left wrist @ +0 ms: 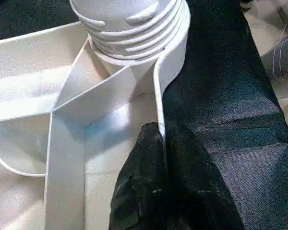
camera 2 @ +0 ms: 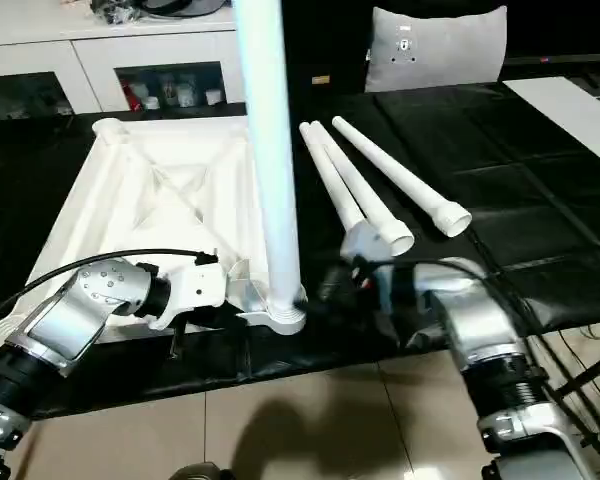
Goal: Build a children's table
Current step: Rotate leg to tighten
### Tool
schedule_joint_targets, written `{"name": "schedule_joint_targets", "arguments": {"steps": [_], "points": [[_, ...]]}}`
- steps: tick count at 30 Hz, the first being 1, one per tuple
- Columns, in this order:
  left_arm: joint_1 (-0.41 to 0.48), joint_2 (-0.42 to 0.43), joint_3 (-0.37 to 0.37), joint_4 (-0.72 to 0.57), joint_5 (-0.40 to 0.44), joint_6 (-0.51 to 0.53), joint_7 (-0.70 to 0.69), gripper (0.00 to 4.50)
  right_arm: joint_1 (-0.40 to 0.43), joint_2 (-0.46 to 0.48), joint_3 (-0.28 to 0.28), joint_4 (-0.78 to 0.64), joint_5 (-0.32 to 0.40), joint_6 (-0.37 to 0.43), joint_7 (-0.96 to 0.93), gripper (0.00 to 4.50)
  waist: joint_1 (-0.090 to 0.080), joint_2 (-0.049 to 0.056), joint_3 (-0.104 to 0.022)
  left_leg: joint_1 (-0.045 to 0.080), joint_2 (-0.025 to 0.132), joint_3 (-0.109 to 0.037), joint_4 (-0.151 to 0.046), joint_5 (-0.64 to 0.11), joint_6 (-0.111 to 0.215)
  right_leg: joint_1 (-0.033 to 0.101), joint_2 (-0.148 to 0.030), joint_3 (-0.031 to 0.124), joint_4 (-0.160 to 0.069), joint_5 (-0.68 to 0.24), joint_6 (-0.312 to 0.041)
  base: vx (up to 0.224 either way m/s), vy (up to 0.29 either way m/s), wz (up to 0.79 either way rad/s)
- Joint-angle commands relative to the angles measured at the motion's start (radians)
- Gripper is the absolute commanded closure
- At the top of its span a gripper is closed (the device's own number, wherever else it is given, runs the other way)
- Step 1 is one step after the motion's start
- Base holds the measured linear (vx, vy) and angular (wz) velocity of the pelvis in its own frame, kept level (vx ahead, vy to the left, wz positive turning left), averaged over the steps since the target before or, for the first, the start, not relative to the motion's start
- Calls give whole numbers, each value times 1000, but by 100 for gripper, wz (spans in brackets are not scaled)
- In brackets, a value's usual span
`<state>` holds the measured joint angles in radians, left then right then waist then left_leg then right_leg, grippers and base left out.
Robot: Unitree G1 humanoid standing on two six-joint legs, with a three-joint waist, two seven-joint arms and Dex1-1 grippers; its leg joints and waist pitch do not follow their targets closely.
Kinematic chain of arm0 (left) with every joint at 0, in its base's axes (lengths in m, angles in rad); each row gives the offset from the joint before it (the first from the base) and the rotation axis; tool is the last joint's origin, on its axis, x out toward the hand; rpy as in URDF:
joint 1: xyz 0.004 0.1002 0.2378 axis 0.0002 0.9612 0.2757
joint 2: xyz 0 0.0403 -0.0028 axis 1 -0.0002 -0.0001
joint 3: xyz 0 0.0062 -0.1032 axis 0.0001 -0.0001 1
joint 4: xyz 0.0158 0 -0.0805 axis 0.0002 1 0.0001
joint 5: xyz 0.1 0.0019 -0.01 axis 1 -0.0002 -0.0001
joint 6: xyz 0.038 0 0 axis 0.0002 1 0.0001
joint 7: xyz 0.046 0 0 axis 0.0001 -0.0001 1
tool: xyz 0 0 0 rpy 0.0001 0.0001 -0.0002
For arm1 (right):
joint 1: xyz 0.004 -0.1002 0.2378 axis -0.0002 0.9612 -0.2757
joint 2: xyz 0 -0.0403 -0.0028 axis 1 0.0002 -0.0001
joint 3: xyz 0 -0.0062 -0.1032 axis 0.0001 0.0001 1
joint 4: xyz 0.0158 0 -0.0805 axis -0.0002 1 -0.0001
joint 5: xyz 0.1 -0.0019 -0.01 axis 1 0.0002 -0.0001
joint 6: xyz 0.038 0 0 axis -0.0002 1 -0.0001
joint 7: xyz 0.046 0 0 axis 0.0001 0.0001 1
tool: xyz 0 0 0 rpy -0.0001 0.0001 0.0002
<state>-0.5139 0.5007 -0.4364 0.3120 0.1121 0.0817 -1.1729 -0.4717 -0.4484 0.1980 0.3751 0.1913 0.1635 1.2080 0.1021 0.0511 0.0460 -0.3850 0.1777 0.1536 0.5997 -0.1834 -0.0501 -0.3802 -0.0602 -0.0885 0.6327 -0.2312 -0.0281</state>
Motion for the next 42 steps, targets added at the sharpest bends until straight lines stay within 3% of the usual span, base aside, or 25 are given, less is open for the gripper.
{"name": "schedule_joint_targets", "arguments": {"steps": [1,7,18,28,32,33,35,37,39,40,42], "points": [[16,3,-64,27,29,-18,-42,450,-3,-6,3,-9,4,-4,22,2,0,0,-69,11,60,-14,-55,-85,101,53,-92,59,-66,47,-243,0,0,0],[17,-2,-70,48,34,-44,-47,450,-17,14,13,19,-8,-8,11,2,1,3,-70,11,59,-14,-55,-89,95,53,-93,58,-66,49,-245,0,0,0],[14,-20,-76,87,44,-70,-38,450,-37,76,26,62,-4,7,-9,116,6,3,-73,12,60,-13,-55,-90,92,51,-94,58,-66,32,-237,0,0,0],[18,-32,-68,132,45,-93,-27,450,-29,97,29,64,2,24,-8,191,8,0,-72,11,58,-12,-56,-89,92,51,-93,58,-68,7,-219,0,0,0],[30,-45,-35,142,28,-57,14,450,-27,139,19,25,20,70,-64,197,4,13,-72,13,60,-14,-59,-110,82,49,-93,58,-70,-11,-216,0,0,0],[33,-59,-17,145,17,-32,39,450,-31,160,12,23,22,84,-98,198,3,9,-71,12,58,-13,-59,-118,79,49,-94,58,-73,-26,-212,0,0,0],[34,-95,16,140,3,38,102,450,-41,211,-3,42,12,91,-189,201,0,13,-68,14,56,-12,-62,-144,61,45,-95,58,-80,-86,-208,0,0,0],[40,-137,48,103,-4,120,175,450,-61,272,-24,84,-12,110,-317,201,-14,10,-62,17,57,-14,-72,-195,26,43,-95,61,-88,-195,-192,0,0,0],[45,-160,64,74,-5,163,217,450,-73,303,-36,108,-27,124,-390,202,-22,11,-59,18,55,-15,-74,-228,15,42,-97,60,-94,-250,-185,0,0,0],[50,-195,82,33,-7,222,268,450,-89,335,-41,137,-49,134,-465,202,-34,6,-55,14,52,-19,-80,-255,0,44,-96,58,-98,-320,-162,0,0,0],[51,-214,89,15,-2,245,296,450,-97,351,-46,148,-55,145,-500,203,-46,9,-54,20,52,-18,-78,-275,0,39,-95,62,-103,-336,-158,0,0,0]]}}
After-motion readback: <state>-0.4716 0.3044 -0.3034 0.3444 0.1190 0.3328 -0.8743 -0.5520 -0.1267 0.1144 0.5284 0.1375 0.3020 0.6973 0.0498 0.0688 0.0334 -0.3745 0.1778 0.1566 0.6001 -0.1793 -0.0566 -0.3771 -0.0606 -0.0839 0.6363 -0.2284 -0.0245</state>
